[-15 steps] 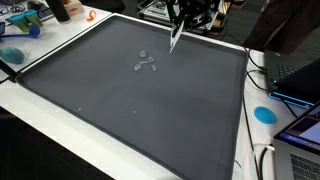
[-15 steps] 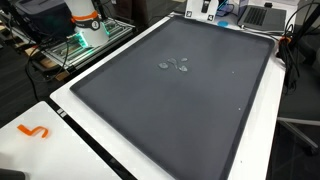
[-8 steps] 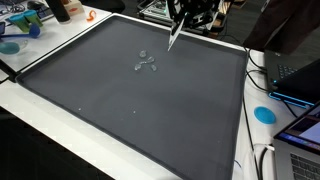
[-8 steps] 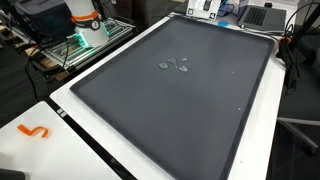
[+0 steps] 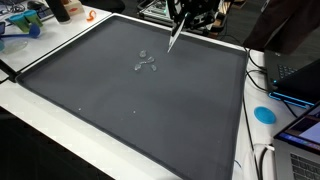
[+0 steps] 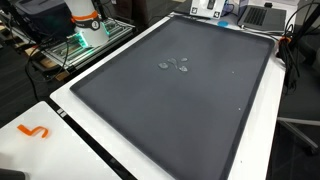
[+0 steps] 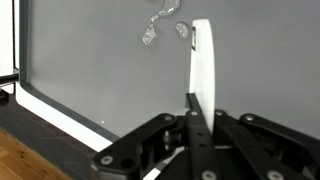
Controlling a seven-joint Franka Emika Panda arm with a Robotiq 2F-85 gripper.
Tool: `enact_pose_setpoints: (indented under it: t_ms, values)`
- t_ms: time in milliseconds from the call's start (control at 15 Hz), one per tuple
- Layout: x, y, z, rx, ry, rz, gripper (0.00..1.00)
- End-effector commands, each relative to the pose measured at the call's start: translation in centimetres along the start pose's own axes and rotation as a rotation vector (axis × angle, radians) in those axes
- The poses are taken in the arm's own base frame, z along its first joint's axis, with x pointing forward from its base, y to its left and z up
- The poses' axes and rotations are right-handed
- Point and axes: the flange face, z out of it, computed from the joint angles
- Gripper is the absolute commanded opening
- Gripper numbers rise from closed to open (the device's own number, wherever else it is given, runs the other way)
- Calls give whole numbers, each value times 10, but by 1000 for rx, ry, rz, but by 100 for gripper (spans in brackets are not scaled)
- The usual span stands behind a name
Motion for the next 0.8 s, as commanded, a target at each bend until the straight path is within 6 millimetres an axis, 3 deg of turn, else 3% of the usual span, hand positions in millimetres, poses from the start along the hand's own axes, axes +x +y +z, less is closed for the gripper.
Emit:
enact_pose_setpoints:
  t_ms: [0, 733]
  values:
    - [3, 2, -3, 7, -14, 16, 1]
    - [10, 26, -6, 97, 2, 43, 1]
